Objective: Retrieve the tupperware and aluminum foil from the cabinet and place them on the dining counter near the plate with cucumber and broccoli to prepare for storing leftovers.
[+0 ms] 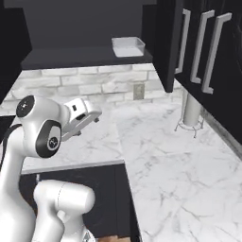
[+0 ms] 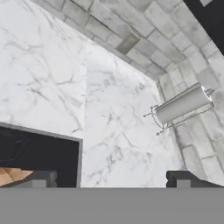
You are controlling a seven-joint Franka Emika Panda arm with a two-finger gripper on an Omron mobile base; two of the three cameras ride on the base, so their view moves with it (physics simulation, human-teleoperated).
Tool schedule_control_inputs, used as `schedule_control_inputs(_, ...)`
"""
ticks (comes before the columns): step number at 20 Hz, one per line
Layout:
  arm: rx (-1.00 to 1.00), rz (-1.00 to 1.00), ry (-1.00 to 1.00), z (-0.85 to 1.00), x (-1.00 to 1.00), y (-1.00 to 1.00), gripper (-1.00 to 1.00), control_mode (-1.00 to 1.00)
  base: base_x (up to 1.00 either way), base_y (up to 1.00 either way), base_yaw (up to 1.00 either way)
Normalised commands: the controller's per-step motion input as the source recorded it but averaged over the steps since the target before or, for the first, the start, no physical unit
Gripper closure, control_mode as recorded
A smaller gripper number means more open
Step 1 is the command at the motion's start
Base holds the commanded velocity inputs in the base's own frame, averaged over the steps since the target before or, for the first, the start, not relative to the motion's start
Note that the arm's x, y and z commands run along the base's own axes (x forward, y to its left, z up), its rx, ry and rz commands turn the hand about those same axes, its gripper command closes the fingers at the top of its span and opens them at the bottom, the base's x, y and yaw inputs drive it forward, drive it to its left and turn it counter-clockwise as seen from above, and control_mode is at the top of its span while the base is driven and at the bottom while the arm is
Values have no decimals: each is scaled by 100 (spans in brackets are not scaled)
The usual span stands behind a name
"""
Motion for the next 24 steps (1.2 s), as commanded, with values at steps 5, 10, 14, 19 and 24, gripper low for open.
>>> schedule_control_inputs(5, 0, 0, 0, 0, 0, 0, -100, 100, 100, -42, 14)
schedule_control_inputs(10, 0, 0, 0, 0, 0, 0, -100, 100, 100, -50, 16)
schedule_control_inputs(14, 0, 0, 0, 0, 0, 0, -100, 100, 100, -20, 27)
schedule_control_inputs(19, 0, 0, 0, 0, 0, 0, -100, 100, 100, -21, 39)
schedule_control_inputs(24, 0, 0, 0, 0, 0, 0, -100, 100, 100, -24, 45)
